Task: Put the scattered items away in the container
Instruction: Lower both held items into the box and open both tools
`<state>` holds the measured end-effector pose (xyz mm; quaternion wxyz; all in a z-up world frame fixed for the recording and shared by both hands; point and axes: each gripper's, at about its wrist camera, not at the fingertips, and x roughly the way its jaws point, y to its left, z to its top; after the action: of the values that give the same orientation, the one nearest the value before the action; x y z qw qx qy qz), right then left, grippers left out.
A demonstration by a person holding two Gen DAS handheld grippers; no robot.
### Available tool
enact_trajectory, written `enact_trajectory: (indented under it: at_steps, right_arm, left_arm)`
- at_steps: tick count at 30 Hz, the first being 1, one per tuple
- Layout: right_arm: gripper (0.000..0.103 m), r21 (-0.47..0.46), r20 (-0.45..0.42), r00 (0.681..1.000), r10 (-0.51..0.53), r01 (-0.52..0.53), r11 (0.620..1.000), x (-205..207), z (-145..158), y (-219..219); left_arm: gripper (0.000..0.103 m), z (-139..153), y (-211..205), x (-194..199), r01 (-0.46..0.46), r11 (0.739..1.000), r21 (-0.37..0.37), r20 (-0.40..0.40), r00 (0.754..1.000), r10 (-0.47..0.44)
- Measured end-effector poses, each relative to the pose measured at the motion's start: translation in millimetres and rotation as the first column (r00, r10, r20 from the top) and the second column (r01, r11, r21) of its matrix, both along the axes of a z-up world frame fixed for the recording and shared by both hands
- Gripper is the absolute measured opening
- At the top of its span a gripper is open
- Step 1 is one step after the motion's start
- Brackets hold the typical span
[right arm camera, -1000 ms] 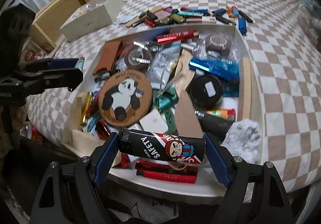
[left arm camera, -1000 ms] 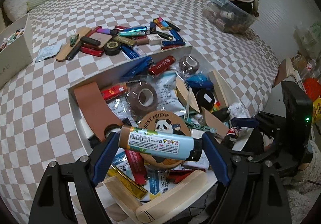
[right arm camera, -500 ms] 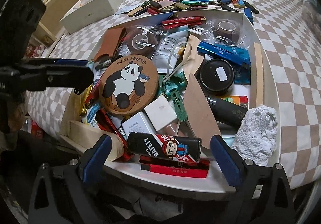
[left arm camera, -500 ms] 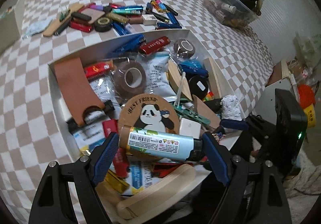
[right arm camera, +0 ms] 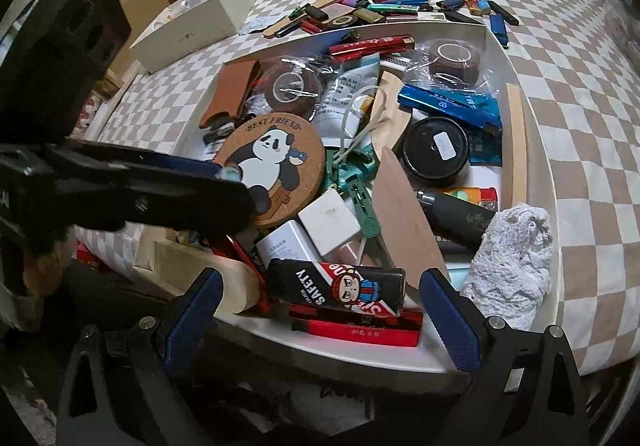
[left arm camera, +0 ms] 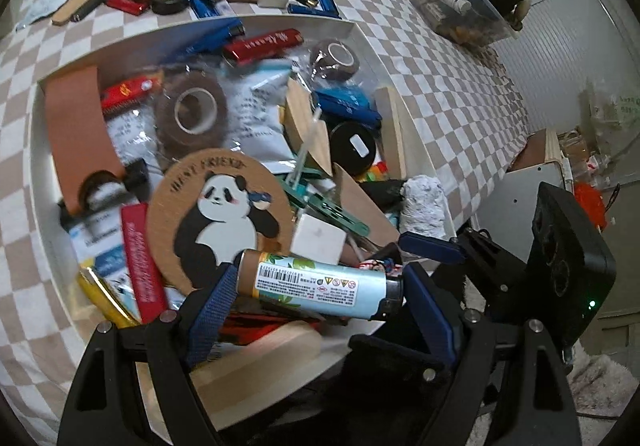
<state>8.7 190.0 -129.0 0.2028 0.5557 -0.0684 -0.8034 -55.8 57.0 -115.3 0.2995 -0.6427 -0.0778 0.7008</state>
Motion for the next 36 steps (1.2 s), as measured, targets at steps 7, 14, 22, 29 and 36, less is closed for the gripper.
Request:
enact_trajectory:
  at_steps: [7,14,22,29,36]
  right_arm:
    - [0.098,-0.026,-0.002,1.000,0.009,-0.009,1.000,1,1,0]
    - [0.098,-0.028,-0.005,1.000,0.028,-0.029,0.999,2,-1,-4]
    - [0.098,-0.040,-0.012,1.000,0.015,-0.015,0.999,2,1,3]
    - [0.098,-0.042,-0.012,1.000,0.016,-0.017,0.999,2,1,4]
    - [0.098,-0.046,-0.005,1.000,0.020,-0.020,0.999,4,-1,3]
  left_arm:
    - [0.084,-11,-5,3,-0.126,0.990,0.069,0.118,0.986,0.117]
    - [0.084,-21,-12,7,-0.272,0.957,0.098,0.227,0.943,0.245]
    - [0.090,-29,-15,15,-0.406,0.913,0.040,0.276,0.882,0.381]
    - [0.099,-26,-18,14,-0.425,0.905,0.024,0.250,0.879,0.406]
    - [0.099,-27,-15,14,-0.394,0.919,0.027,0.251,0.892,0.376]
